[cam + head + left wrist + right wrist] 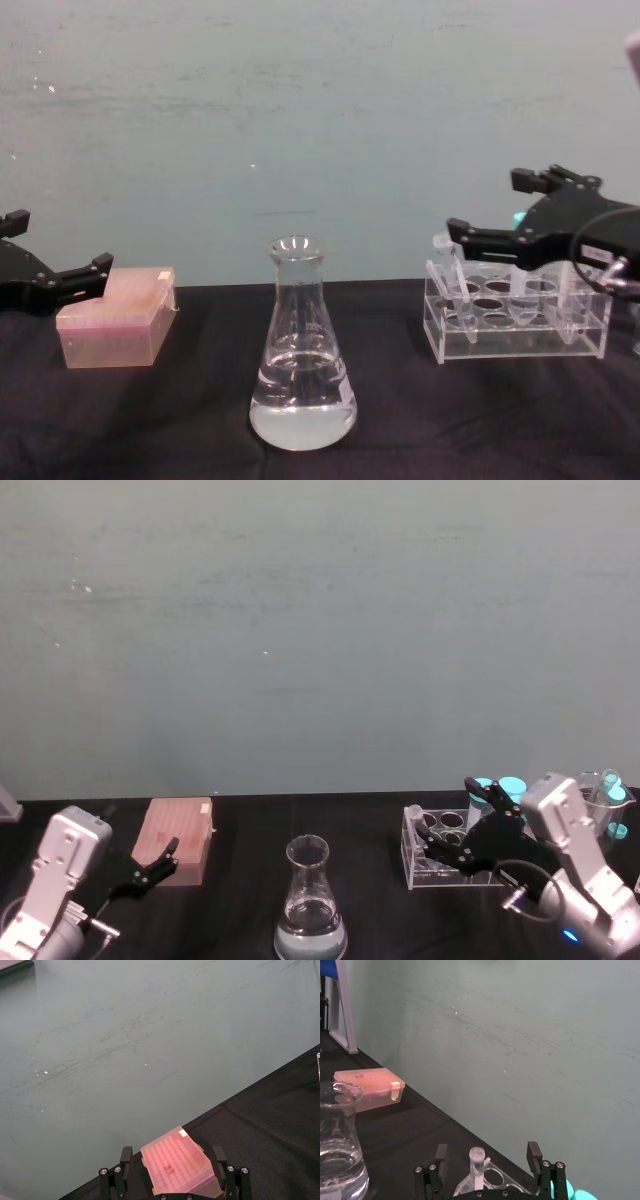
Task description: Pour the liquid from the test tube into the beaker using one hand.
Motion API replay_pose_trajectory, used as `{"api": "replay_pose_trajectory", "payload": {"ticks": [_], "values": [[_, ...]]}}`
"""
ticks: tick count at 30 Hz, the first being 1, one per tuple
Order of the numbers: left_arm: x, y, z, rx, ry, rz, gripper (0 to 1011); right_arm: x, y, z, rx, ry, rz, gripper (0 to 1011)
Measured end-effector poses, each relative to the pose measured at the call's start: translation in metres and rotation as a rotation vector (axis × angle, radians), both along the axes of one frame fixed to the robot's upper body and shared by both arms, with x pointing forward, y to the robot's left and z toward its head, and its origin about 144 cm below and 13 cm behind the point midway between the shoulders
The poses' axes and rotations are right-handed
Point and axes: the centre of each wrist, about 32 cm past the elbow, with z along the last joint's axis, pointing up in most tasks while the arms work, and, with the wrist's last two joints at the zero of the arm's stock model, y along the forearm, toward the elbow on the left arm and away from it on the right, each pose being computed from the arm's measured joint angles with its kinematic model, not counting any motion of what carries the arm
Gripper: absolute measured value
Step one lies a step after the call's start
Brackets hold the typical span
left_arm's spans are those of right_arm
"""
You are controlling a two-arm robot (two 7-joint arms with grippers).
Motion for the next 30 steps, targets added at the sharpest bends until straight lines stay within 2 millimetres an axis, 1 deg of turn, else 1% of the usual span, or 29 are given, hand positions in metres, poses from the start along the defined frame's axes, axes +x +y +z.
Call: {"api": "replay_pose_trajectory", "payload": {"ticks": [5,15,22,30], "values": [[0.000,0.000,0.000,0.000,0.000,0.000,1000,0.009,0.010,0.000,-0.021,0.006,0.000,1003],[0.000,0.000,0.000,0.000,0.000,0.000,1000,0.019,0.026,-0.005,-0.069,0.042,-0.033,1003],[0.000,0.000,0.000,0.000,0.000,0.000,1000,0.026,0.033,-0.011,-0.100,0.051,-0.050,1003],[0.000,0.000,0.000,0.000,0.000,0.000,1000,0.031,0.037,-0.016,-0.120,0.056,-0.060,1003]]}}
